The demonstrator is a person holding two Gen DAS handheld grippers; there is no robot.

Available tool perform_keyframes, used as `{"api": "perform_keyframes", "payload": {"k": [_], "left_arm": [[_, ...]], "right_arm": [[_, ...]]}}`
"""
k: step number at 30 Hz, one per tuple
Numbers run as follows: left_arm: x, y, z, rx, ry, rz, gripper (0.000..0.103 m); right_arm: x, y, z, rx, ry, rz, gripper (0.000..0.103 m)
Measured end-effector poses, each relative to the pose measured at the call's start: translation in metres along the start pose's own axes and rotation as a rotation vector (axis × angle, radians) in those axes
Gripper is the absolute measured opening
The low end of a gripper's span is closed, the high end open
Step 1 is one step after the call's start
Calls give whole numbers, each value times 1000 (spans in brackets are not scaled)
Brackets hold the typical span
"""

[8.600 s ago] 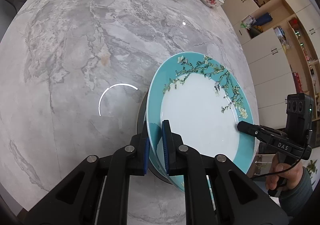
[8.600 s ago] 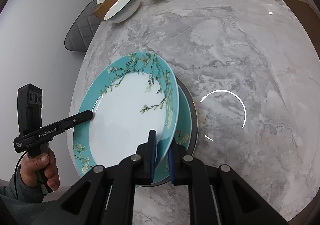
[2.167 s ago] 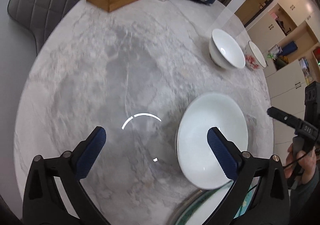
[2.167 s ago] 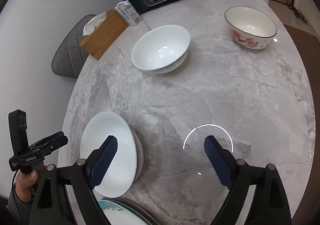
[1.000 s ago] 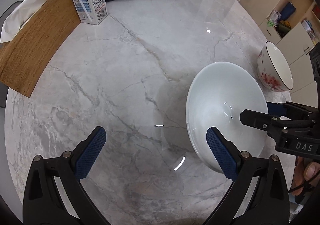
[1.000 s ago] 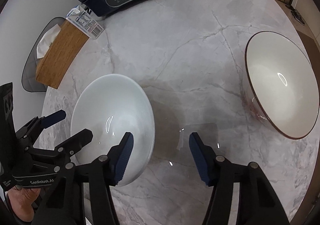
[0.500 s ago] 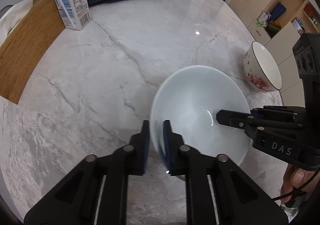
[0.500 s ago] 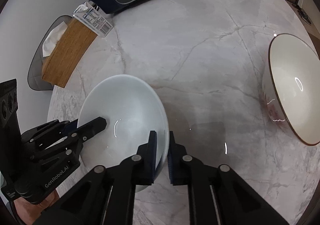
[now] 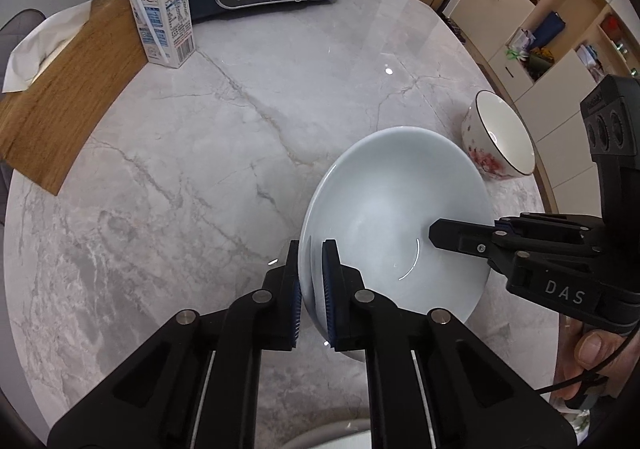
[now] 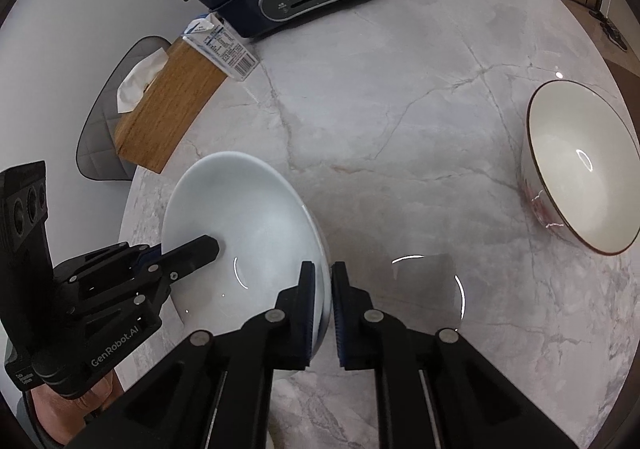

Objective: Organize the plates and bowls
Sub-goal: 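Lift the smaller bowl, lower it into the large bowl, open both grippers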

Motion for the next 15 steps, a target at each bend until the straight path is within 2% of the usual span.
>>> {"api": "perform_keyframes", "payload": {"k": [6, 15], "left_arm": [[3, -32, 37, 9, 7, -11, 8], [4, -86, 101, 49, -9, 32, 8]], "right_arm": [[-23, -22, 25, 18, 14, 21, 11], [-66, -69, 56, 13, 38, 59, 11]]}}
Point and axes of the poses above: each gripper's, at about its wrist camera, not at the fingertips, and z roughly against the way its jaws point, x to its right, y to its top, the point moved 9 cm from there along -z, roughly the way its jaws point, and after that the axes turned 2 degrees about -z, right-handed, at the moved point
